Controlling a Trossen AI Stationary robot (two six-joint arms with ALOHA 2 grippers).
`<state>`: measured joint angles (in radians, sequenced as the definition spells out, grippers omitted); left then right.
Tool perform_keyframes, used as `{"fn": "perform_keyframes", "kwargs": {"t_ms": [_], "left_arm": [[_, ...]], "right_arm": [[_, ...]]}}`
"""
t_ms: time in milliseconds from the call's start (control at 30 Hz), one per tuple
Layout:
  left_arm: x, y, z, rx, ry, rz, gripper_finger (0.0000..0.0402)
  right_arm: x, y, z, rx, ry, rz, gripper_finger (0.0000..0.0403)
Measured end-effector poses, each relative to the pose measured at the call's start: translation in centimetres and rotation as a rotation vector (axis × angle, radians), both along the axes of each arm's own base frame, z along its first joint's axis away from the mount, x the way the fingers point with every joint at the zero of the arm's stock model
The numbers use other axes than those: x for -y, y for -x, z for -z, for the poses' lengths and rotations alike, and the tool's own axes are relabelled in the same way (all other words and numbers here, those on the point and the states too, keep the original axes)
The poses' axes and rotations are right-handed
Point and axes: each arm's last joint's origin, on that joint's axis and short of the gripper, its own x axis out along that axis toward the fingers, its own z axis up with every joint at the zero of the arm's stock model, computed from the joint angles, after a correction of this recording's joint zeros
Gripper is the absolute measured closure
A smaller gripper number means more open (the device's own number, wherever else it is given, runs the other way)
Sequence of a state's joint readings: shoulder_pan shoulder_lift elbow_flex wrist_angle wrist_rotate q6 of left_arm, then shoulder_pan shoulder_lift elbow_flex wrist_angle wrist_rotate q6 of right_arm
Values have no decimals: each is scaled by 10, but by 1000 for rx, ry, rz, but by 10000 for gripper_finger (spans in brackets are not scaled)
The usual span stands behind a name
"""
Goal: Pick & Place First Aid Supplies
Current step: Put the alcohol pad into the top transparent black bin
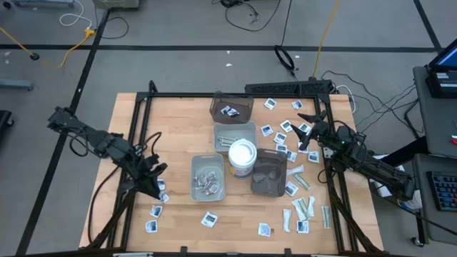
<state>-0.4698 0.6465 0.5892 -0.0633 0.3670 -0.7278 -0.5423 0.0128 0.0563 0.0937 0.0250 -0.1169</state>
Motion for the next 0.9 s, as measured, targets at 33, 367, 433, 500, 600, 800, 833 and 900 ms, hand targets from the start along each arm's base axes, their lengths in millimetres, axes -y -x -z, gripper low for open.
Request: {"fn": "perform_keyframes", "kwargs": {"t_ms": [33,367,433,500,600,800,833,900], "left_arm": [[0,0,1,-8,-3,0,399],[-8,-36,27,-179,-76,-116,400],[-14,-47,35,-271,-125,-127,400],[-20,-55,42,-394,-198,-142,400],[-32,-63,46,-569,-316,-152,401],[-57,-76,35,-771,-505,-115,401],[-62,-80,32,-788,-531,-115,401],[-73,-88,25,-829,-600,-126,401]], "right_arm": [[0,0,0,0,0,0,140],[0,0,0,1,0,0,140],[0,0,0,1,0,0,140],[0,0,0,0,0,0,140],[0,0,0,0,0,0,140],[0,0,0,1,0,0,140],[0,0,0,0,0,0,140],[0,0,0,0,0,0,140]]}}
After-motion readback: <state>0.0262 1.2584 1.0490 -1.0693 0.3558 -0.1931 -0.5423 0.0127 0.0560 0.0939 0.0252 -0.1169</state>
